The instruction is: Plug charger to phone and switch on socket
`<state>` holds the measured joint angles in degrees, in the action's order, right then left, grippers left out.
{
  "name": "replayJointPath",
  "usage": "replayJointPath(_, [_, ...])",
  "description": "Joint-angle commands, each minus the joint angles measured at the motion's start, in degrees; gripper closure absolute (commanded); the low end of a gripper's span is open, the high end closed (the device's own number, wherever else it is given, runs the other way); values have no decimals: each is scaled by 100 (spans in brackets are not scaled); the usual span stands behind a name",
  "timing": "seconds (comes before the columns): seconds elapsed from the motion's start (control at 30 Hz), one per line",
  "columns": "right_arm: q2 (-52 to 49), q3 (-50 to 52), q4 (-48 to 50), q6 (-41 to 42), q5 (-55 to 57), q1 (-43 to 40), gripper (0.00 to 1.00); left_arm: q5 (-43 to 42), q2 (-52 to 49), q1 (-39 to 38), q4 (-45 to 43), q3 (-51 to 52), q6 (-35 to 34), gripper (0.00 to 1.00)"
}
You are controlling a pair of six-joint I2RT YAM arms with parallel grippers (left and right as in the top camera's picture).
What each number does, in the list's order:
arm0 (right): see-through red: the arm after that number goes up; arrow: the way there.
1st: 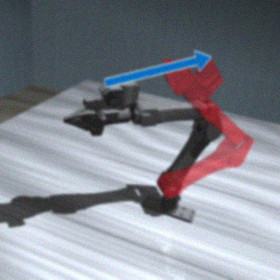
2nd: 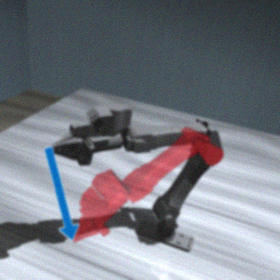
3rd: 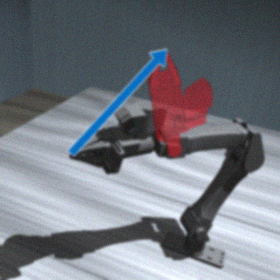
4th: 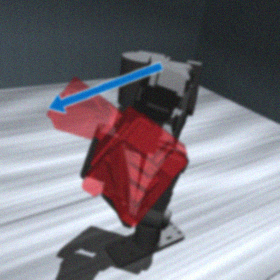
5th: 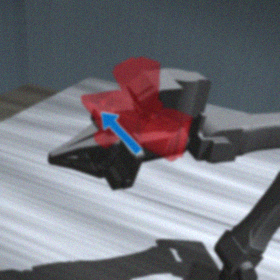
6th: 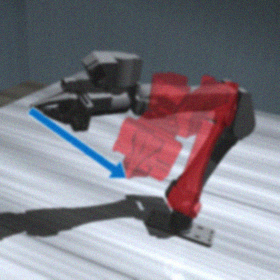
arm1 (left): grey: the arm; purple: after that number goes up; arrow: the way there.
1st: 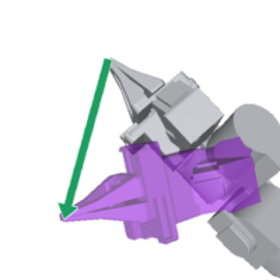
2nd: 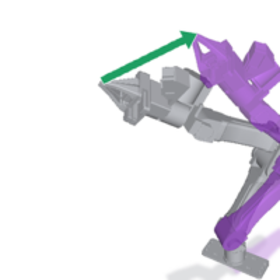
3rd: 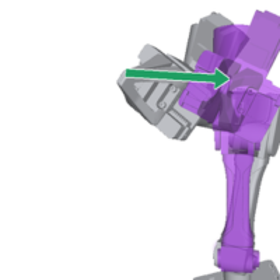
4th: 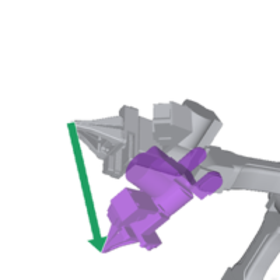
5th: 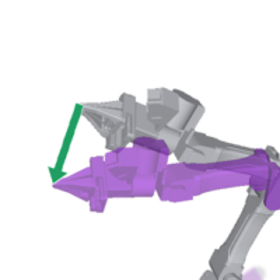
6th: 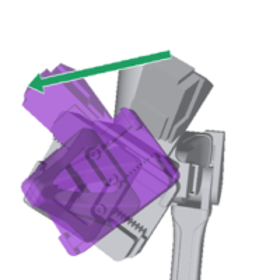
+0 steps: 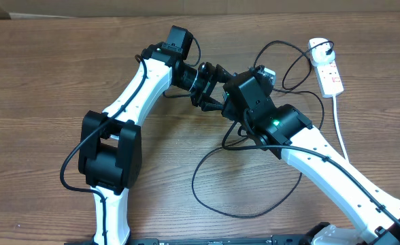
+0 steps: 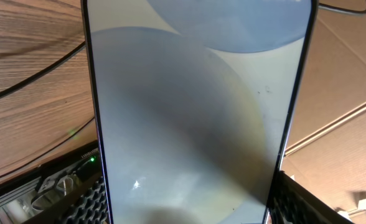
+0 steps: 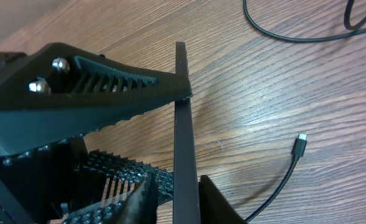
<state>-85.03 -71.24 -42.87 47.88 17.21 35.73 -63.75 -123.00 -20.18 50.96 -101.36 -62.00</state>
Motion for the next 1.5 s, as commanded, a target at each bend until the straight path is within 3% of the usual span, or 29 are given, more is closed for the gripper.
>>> replayJointPath(0.0, [-7,-149,39,-13,120,33,85,-144,299,-48,-26,-81,-63,41])
replayJointPath(0.27, [-9,-149,37,-13,122,33,96,-146,299,-48,-28,-81,-105,40])
replayJointPath(0.5, [-9,-149,35,-9,120,33,96,-70,299,-46,-90,-81,-13,33])
replayJointPath(0.6, [-7,-149,35,37,118,33,96,118,299,-46,-249,-81,251,23])
replayJointPath(0.93, [358,-420,-28,313,-205,-337,96,1036,372,254,-474,-81,1305,15])
replayJointPath(1.07, [557,-444,-20,321,-723,-647,96,1043,691,640,-476,-81,1692,15])
replayJointPath(1.2, [693,-444,35,625,-1443,-1082,96,1049,1314,986,-310,-81,2898,15])
replayJointPath(1.37, [726,-444,857,866,-3324,-1668,96,1462,2461,1202,236,-81,4096,20])
replayJointPath(1.47, [726,-442,1451,1338,-4341,-1917,96,2072,3082,1187,468,-81,4140,20])
